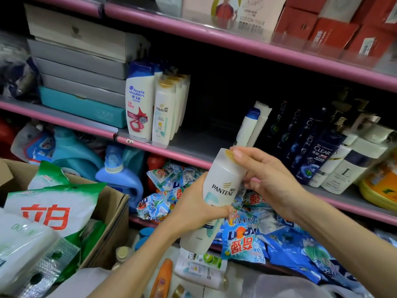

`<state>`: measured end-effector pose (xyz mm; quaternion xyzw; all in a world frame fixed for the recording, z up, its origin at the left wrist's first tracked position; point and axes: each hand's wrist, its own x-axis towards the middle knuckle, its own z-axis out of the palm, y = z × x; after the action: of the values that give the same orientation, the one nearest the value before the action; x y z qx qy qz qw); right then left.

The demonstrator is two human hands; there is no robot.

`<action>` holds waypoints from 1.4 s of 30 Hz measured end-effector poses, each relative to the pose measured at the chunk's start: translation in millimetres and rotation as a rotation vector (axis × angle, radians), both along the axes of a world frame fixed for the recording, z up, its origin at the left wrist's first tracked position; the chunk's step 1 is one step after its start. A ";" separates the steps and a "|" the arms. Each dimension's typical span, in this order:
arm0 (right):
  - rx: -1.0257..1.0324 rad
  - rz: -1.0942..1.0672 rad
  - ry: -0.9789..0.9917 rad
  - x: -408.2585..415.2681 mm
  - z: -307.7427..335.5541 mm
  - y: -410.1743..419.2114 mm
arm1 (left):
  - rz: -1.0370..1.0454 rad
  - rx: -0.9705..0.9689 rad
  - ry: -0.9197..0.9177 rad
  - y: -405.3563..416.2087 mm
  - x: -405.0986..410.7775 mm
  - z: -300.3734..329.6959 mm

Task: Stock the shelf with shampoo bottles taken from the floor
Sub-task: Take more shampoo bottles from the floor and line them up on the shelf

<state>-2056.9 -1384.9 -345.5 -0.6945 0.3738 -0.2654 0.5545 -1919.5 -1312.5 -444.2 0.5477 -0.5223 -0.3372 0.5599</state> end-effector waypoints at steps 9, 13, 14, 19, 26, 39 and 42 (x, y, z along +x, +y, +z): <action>-0.159 0.072 -0.032 32.2 -21.5 4.9 | 0.126 -0.043 0.053 -16.5 11.0 -3.7; -0.328 0.013 -0.175 59.2 8.2 -25.2 | 0.211 0.028 0.036 -23.5 24.3 -6.6; -0.373 -0.019 -0.218 67.1 16.2 -34.9 | 0.231 0.060 0.017 -24.6 27.0 -9.6; -0.574 -0.074 -0.253 109.3 31.7 -79.8 | 0.338 0.123 -0.116 -30.5 39.1 -10.7; -0.430 -0.153 -0.215 155.1 -1.9 -137.1 | 0.804 -0.035 -0.177 -47.7 92.4 4.8; -0.312 -0.129 -0.025 177.5 -88.5 -191.3 | 1.025 0.219 -0.383 -92.9 131.5 -8.5; -0.345 -0.167 -0.061 195.2 -93.4 -210.8 | 1.052 0.254 -0.388 -94.0 134.5 -9.8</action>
<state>-1861.7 -1595.7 -438.9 -0.7373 0.3622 -0.3917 0.4144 -1784.9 -1406.5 -454.0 0.8487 -0.2280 0.0335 0.4760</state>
